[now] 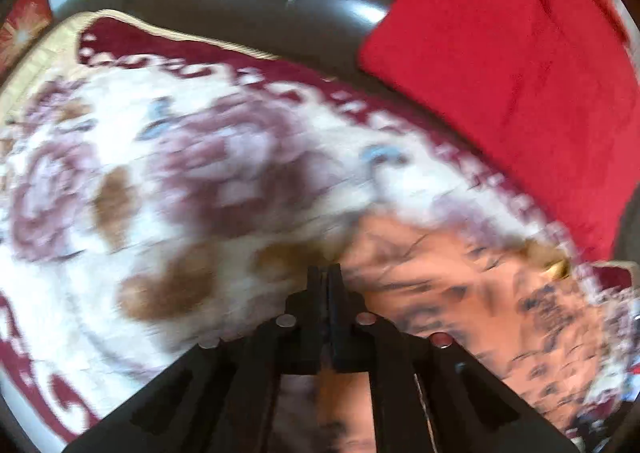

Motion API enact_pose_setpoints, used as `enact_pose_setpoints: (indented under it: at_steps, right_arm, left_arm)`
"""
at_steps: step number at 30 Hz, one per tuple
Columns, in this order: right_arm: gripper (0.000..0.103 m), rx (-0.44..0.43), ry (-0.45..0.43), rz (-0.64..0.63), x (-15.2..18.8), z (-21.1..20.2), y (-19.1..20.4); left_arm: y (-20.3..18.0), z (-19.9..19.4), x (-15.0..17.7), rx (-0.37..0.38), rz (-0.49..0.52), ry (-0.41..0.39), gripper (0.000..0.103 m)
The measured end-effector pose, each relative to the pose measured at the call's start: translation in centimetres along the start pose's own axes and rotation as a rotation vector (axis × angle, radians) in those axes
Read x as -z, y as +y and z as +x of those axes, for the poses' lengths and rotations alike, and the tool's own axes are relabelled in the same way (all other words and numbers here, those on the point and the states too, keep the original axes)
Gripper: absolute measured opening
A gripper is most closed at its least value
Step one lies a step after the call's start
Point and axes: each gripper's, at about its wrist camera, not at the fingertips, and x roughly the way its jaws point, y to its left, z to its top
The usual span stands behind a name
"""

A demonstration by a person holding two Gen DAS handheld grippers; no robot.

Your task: Fold small clothes

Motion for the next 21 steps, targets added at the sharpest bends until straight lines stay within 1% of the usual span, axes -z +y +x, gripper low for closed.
enact_pose_setpoints:
  at_steps: [1, 2, 3, 5, 6, 7, 9, 10, 11, 12, 13, 14, 16, 19, 21]
  right_arm:
    - [0.076, 0.002, 0.005, -0.004, 0.0, 0.2, -0.1]
    - [0.076, 0.004, 0.007, -0.007, 0.0, 0.3, 0.0]
    - [0.076, 0.006, 0.005, -0.006, 0.0, 0.2, 0.1]
    - [0.076, -0.001, -0.004, 0.004, 0.1, -0.1, 0.0]
    - [0.076, -0.008, -0.008, 0.016, 0.2, -0.3, -0.1]
    - [0.076, -0.012, -0.009, 0.025, 0.3, -0.4, -0.2]
    - [0.076, -0.018, -0.015, 0.042, 0.7, -0.9, -0.3]
    - [0.076, -0.02, -0.021, 0.047, 1.0, -1.2, -0.3]
    - [0.076, -0.023, -0.028, 0.057, 1.4, -1.7, -0.3]
    - [0.077, -0.029, -0.036, 0.071, 1.8, -2.2, -0.2]
    - [0.078, -0.041, -0.045, 0.088, 2.3, -2.8, -0.2]
    - [0.083, -0.056, -0.058, 0.11, 2.9, -3.4, -0.3]
    - [0.089, -0.077, -0.078, 0.152, 4.2, -4.4, -0.5]
    - [0.089, -0.088, -0.061, 0.205, 5.8, -4.6, -1.5]
    - [0.089, -0.062, -0.067, 0.246, 6.0, -4.6, -2.7]
  left_arm:
    - [0.8, 0.5, 0.4, -0.018, -0.005, 0.014, 0.001]
    - [1.4, 0.5, 0.8, -0.001, -0.02, 0.014, 0.001]
    - [2.1, -0.2, 0.9, 0.029, -0.046, -0.002, 0.001]
    - [2.2, -2.4, 1.5, 0.052, -0.058, -0.05, 0.002]
    - [1.7, -4.1, 2.2, 0.066, -0.038, -0.082, 0.003]
    - [1.0, -5.4, 2.9, 0.082, -0.01, -0.103, 0.008]
    - [-0.4, -7.6, 4.6, 0.103, 0.046, -0.142, 0.029]
    - [-1.4, -8.6, 5.8, 0.111, 0.072, -0.167, 0.054]
    - [-2.6, -9.4, 6.5, 0.117, 0.102, -0.183, 0.071]
    - [-4.4, -9.8, 8.0, 0.123, 0.156, -0.203, 0.072]
    - [-5.3, -10.3, 9.0, 0.123, 0.189, -0.211, 0.072]
    - [-7.0, -9.9, 9.8, 0.116, 0.239, -0.212, 0.072]
    - [-9.1, -9.2, 11.1, 0.107, 0.281, -0.181, 0.072]
    - [-11.0, -8.2, 11.9, 0.113, 0.306, -0.135, 0.072]
    - [-11.9, -7.9, 11.9, 0.109, 0.317, -0.124, 0.072]
